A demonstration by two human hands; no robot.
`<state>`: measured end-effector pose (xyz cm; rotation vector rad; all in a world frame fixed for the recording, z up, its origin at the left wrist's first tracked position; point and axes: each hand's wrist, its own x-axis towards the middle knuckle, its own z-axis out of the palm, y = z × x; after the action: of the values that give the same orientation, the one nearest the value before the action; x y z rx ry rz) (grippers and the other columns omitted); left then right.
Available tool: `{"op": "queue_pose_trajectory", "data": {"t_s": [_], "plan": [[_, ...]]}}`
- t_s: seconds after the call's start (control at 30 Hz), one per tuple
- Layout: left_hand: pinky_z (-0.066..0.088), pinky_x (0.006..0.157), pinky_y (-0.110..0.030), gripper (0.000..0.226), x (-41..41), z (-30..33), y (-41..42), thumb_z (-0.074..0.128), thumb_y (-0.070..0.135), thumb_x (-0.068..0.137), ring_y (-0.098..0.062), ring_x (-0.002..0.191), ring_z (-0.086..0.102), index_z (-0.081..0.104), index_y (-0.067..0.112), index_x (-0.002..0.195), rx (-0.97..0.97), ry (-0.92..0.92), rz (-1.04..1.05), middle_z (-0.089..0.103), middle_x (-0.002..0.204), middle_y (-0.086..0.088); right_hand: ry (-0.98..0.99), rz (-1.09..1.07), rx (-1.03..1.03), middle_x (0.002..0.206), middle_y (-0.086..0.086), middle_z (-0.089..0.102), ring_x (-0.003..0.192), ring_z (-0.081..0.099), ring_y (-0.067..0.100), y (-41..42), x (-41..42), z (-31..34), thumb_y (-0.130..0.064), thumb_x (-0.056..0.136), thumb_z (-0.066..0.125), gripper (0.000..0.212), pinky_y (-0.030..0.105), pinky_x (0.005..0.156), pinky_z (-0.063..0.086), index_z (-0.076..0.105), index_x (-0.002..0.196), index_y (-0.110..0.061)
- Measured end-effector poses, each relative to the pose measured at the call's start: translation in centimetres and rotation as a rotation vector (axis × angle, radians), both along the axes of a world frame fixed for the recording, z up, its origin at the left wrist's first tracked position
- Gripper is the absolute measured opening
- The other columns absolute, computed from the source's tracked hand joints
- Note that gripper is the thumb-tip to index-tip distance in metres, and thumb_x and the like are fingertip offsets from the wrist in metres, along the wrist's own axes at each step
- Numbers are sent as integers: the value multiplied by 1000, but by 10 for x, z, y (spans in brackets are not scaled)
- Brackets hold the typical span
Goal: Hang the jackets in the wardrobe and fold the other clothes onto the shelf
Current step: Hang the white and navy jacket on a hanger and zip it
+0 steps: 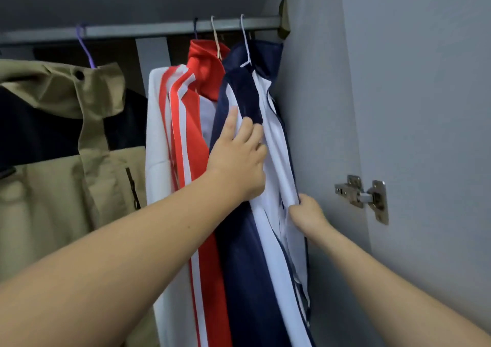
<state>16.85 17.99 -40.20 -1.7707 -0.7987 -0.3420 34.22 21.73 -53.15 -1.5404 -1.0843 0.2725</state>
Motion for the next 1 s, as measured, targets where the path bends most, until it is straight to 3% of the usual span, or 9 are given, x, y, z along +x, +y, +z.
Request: {"op": "queue_pose_trajectory", "data": {"t_s": [0.1,0.3,0.37,0.43,0.57,0.63,0.77,0.87,1.0], "plan": [[-18,111,-66,45,-5,-23,-5,27,33,96,-36,139,18,57,15,124,-137,126,71,37,138,-9,60,-63,28,86,10,56,70,50,23,-10,6,-34,2,87,38,19,28,53,37,54,94,-6],[-16,109,-71,46,-16,-82,-11,26,38,95,-31,133,29,58,18,122,-263,360,91,51,119,-5,236,-49,-80,79,5,52,79,50,23,-30,-5,-97,7,80,39,21,29,58,39,45,76,-13],[-15,111,-69,48,-19,-110,-14,26,40,96,-31,133,30,57,18,124,-283,426,65,53,117,-5,265,-16,-142,93,15,62,90,60,31,-34,-8,-113,6,82,41,22,34,70,52,58,92,-3],[-14,112,-67,49,-20,-140,-16,28,44,96,-31,134,31,56,18,128,-301,484,42,53,121,-5,282,8,-202,105,20,63,96,63,37,-36,-9,-128,4,86,41,30,43,79,55,59,109,2],[-17,113,-65,45,-22,-192,-15,36,39,95,-32,134,31,54,21,132,-323,577,-38,50,127,-5,470,32,-234,91,13,57,70,55,25,-45,-14,-153,-1,93,35,24,28,61,44,49,113,-6],[-17,113,-64,44,-25,-211,-11,42,35,93,-32,136,28,51,23,134,-336,614,-107,46,133,-4,618,43,-242,81,11,55,62,50,23,-49,-14,-158,-5,96,36,21,27,57,41,52,110,-4],[-21,112,-62,44,-32,-236,-4,49,28,90,-33,140,22,47,31,135,-316,686,-247,32,149,-7,731,110,-298,82,19,56,65,54,28,-51,-12,-158,-11,95,38,23,34,52,47,57,105,-1],[-18,114,-58,37,-35,-252,-1,46,20,95,-33,143,25,52,31,130,-290,713,-347,32,152,-9,744,87,-348,74,16,55,53,51,24,-55,-12,-166,-9,96,41,14,24,39,44,54,102,-5],[-7,121,-51,35,-34,-273,0,42,27,95,-25,129,42,60,28,125,-360,737,-404,51,132,0,831,143,-457,94,28,63,67,61,30,-60,-9,-181,-23,105,32,19,28,49,44,43,110,-8]]}}
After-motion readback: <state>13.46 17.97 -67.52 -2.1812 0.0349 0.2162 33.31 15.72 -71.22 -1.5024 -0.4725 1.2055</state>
